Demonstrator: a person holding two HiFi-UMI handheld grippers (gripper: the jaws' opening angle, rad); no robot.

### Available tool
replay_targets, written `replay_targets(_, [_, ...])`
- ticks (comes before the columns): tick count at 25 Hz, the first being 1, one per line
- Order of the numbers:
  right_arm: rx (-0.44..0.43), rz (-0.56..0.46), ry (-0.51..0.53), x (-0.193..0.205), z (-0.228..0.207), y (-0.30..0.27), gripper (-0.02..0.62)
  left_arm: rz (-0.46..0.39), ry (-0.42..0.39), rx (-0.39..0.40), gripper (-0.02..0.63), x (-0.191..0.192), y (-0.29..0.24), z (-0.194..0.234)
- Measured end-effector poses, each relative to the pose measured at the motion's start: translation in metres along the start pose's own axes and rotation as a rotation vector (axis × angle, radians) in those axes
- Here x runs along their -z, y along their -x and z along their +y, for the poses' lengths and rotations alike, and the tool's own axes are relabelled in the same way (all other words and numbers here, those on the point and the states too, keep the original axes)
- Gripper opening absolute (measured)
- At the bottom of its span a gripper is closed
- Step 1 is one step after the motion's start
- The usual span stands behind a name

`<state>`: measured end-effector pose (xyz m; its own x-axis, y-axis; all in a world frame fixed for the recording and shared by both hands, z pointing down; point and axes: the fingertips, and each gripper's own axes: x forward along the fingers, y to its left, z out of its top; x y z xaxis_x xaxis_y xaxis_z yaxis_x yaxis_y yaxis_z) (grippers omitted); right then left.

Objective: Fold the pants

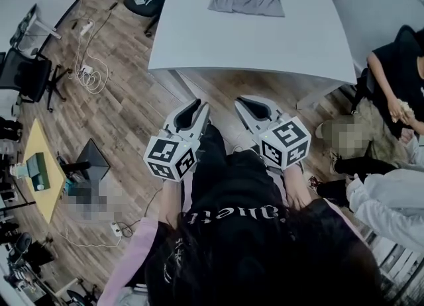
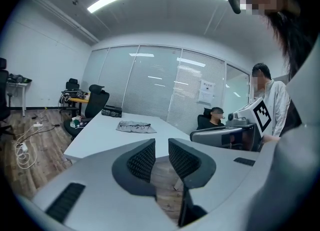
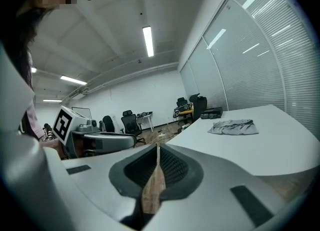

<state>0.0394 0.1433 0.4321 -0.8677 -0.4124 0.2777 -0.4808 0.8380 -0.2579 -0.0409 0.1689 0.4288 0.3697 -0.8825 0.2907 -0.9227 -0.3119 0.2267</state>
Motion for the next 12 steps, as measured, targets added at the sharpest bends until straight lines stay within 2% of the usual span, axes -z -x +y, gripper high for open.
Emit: replay_targets(12, [-0.032,0.016,0.038,0.001,0.011,-0.006,0.032,-0.019,0.011,-0.034,0.099,0.004,0.013,0.005])
